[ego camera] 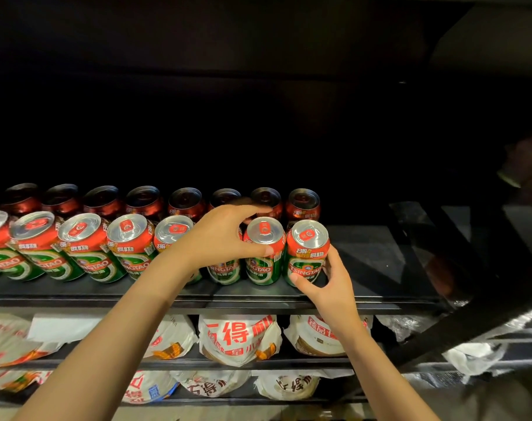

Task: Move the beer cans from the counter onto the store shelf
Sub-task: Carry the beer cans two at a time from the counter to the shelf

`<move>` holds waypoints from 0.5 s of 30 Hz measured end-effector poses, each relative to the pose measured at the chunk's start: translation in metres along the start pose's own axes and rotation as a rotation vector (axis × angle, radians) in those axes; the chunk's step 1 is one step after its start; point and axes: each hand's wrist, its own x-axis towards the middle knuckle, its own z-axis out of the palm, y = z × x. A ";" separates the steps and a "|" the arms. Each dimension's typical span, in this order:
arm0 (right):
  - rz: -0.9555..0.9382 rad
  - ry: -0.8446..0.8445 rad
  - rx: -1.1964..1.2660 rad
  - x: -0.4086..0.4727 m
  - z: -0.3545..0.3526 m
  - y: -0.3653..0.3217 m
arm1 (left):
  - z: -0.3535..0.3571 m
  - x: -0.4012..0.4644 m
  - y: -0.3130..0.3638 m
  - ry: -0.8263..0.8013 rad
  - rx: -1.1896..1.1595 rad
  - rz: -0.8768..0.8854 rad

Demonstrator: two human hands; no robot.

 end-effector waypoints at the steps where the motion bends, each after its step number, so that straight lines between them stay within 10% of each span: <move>1: 0.002 0.002 0.006 0.000 0.000 -0.001 | -0.001 0.000 0.000 -0.017 0.004 0.019; 15: 0.011 0.021 0.016 0.000 0.000 0.000 | 0.007 0.002 0.000 0.060 0.030 -0.074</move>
